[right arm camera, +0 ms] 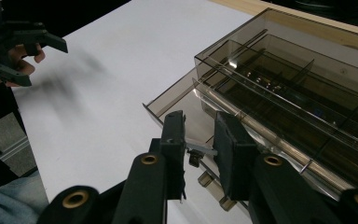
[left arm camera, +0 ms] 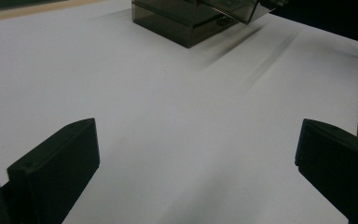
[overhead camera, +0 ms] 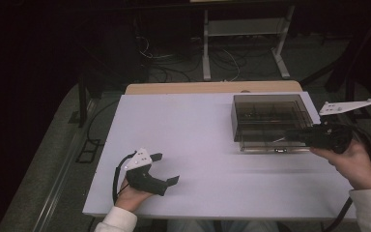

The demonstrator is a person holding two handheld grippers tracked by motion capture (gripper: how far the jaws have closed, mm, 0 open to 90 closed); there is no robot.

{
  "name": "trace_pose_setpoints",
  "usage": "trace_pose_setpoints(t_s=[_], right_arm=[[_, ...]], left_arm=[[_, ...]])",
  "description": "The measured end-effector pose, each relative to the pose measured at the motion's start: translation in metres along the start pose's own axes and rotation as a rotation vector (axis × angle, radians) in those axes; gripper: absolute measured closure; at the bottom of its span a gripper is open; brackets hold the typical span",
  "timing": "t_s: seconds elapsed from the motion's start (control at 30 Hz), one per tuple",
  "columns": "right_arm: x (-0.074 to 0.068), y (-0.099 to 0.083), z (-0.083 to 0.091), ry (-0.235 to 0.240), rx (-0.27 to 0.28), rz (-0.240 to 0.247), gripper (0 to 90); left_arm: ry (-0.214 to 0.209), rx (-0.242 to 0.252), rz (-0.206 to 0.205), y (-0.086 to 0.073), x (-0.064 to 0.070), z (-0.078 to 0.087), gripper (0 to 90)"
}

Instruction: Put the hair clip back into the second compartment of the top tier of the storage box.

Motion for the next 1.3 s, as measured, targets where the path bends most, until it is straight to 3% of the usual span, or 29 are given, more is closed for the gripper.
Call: trace_pose_setpoints(t_s=[0.6, 1.3], right_arm=[[0.021, -0.001, -0.019, -0.024, -0.045, -0.025, 73.4], [0.032, -0.009, -0.045, -0.04, -0.092, -0.027, 73.3]], left_arm=[[0.0, -0.001, 0.0, 0.0, 0.0, 0.0, 0.0], [0.001, -0.002, 0.002, -0.001, -0.001, 0.0, 0.0]])
Point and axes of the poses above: each handheld gripper's, and its own axes: z roughly backward along the jaws, y roughly out of its top, x roughly to its right, the point moved 9 cm from there along -z, roughly forward along the jaws, and after that the axes turned 10 degrees about -y, right-handed, at the moved point
